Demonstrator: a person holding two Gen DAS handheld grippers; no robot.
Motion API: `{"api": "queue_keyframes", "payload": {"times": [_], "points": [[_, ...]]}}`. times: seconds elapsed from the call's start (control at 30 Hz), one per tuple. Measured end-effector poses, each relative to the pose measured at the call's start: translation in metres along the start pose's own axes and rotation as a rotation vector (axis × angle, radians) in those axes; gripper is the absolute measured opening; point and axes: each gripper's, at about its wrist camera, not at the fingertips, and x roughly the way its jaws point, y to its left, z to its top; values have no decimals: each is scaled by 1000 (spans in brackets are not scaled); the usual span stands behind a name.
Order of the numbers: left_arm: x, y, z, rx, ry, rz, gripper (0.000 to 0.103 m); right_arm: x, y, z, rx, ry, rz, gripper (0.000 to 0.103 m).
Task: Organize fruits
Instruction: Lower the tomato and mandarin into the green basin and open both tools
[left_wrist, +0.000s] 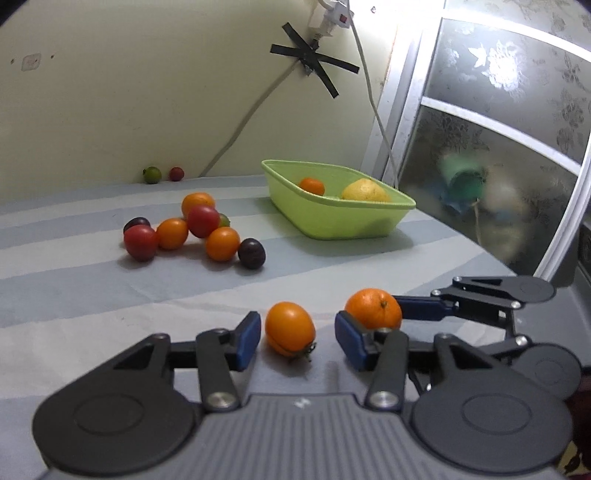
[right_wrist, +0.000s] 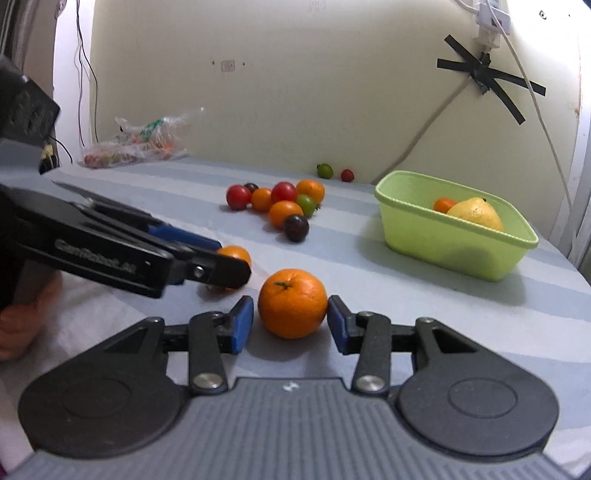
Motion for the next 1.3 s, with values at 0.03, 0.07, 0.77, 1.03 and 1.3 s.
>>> {"api": "queue_keyframes", "payload": {"times": [0.03, 0.07, 0.77, 1.03, 1.3], "points": [[4, -1, 0, 7, 13, 5, 41, 1, -3, 0, 11, 6, 6, 47], [6, -2, -1, 11, 19, 15, 40, 2, -5, 1, 20, 8, 14, 46], [114, -9, 134, -49, 13, -95, 31, 38, -102, 49, 89, -176, -199, 45], [126, 8, 138, -126, -2, -82, 46, 40, -109, 37, 96, -242, -200, 53], [40, 51, 126, -185, -184, -36, 47, 18, -130, 30, 246, -336, -242, 50]]}}
